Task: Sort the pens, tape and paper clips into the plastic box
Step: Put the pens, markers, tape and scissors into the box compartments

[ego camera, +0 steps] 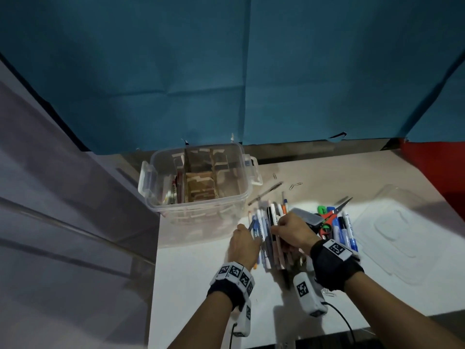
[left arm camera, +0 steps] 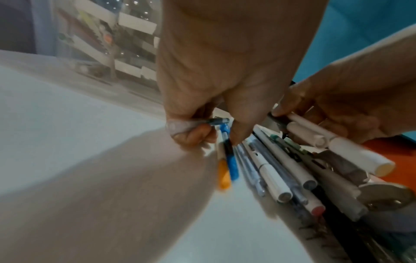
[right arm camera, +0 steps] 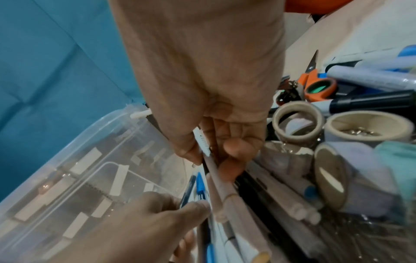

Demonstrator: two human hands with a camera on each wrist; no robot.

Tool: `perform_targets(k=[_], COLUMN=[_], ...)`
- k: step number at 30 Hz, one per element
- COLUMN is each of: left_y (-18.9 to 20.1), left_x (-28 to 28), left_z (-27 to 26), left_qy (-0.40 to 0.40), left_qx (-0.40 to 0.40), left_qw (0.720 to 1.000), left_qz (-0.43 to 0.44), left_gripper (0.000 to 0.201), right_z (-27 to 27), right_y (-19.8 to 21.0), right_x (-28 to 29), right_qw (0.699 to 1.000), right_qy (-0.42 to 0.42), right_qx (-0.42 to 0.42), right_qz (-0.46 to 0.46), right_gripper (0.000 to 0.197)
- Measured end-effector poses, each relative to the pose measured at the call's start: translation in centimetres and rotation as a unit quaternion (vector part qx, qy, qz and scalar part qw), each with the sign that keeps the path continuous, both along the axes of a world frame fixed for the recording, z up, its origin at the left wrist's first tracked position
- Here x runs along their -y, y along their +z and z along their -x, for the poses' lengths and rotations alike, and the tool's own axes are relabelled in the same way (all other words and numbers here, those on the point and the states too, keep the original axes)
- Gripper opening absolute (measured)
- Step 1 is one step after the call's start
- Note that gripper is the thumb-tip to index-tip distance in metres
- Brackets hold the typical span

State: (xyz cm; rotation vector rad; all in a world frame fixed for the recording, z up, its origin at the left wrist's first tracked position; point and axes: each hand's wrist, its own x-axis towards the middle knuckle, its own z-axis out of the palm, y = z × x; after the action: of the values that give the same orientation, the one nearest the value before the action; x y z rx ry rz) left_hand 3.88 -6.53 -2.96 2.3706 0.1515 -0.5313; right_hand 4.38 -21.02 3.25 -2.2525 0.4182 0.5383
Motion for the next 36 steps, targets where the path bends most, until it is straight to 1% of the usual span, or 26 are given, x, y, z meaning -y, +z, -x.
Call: perform_targets(k=[2, 5, 7, 10, 12, 15, 17, 19, 20, 22, 24, 27, 28, 30, 31, 32, 34, 36], left_y=[-0.2, 0.1, 0.3, 1.6, 4.0, 9.6, 13.1, 15.7, 16.5, 17.6, 17.7, 16.9, 16.3, 16.0, 16.1, 16.3, 16.4, 16.4], left_x=[0.1, -0.5, -1.2, -2.2, -2.8, -4.4, -6.2, -8.5, -9.9, -12.6, -15.0, -17.8, -18.4, -18.7, -18.7, -18.7, -18.5, -18.2], left_z=[-0.1, -0.3, -0.4, -0.8, -1.0, -1.0, -1.6, -2.8, -3.6, -5.6, -8.0, -11.1, -11.9, -12.2, -11.9, -11.4, -10.1, -8.8], left_qy=[-0.009, -0.031, -0.028, -0.025, -0.060, -0.093, -0.072, -0.015, 0.017, 0.074, 0.103, 0.121, 0.123, 0.112, 0.113, 0.115, 0.109, 0.097], left_qx=[0.010, -0.004, -0.017, -0.014, -0.001, 0.021, 0.033, 0.043, 0.060, 0.086, 0.102, 0.124, 0.120, 0.123, 0.141, 0.169, 0.218, 0.245], left_qw=[1.000, 0.998, 0.998, 1.000, 0.998, 0.995, 0.995, 0.991, 0.986, 0.982, 0.982, 0.983, 0.984, 0.986, 0.983, 0.978, 0.970, 0.965], left_qz=[-0.028, -0.060, -0.052, -0.009, -0.004, 0.011, 0.053, 0.127, 0.153, 0.149, 0.118, 0.053, 0.049, 0.004, -0.025, -0.029, -0.015, -0.007], left_gripper=[0.028, 0.020, 0.016, 0.025, 0.028, 0.026, 0.023, 0.018, 0.017, 0.018, 0.019, 0.015, 0.014, 0.020, 0.025, 0.030, 0.037, 0.036], right_z=[0.2, 0.1, -0.4, -1.3, -2.1, -3.6, -4.8, -5.8, -6.3, -7.2, -8.4, -10.8, -11.6, -12.8, -13.1, -13.5, -13.4, -12.9], right_y=[0.2, 1.1, 2.4, 5.2, 7.7, 10.9, 12.1, 12.7, 12.8, 13.0, 13.2, 12.9, 12.5, 11.7, 11.3, 10.8, 10.4, 10.3], right_x=[0.5, 1.2, 1.5, 1.6, 1.1, -1.0, -2.9, -5.4, -6.8, -9.7, -12.6, -16.4, -17.4, -18.7, -18.9, -18.8, -17.5, -15.5], right_qw=[1.000, 1.000, 1.000, 0.995, 0.991, 0.985, 0.984, 0.983, 0.983, 0.982, 0.977, 0.975, 0.974, 0.975, 0.977, 0.978, 0.979, 0.978], right_qy=[0.002, 0.000, -0.015, -0.040, -0.034, 0.007, 0.034, 0.066, 0.083, 0.115, 0.133, 0.135, 0.137, 0.147, 0.155, 0.158, 0.161, 0.165], right_qx=[0.004, 0.009, 0.026, 0.060, 0.096, 0.131, 0.123, 0.112, 0.108, 0.103, 0.106, 0.100, 0.100, 0.096, 0.089, 0.084, 0.087, 0.088], right_qz=[0.008, 0.011, -0.006, -0.064, -0.083, -0.112, -0.125, -0.129, -0.123, -0.113, -0.128, -0.148, -0.148, -0.133, -0.118, -0.106, -0.094, -0.088], right_gripper=[0.037, 0.035, 0.033, 0.027, 0.027, 0.028, 0.026, 0.026, 0.027, 0.027, 0.024, 0.022, 0.021, 0.022, 0.025, 0.027, 0.030, 0.037])
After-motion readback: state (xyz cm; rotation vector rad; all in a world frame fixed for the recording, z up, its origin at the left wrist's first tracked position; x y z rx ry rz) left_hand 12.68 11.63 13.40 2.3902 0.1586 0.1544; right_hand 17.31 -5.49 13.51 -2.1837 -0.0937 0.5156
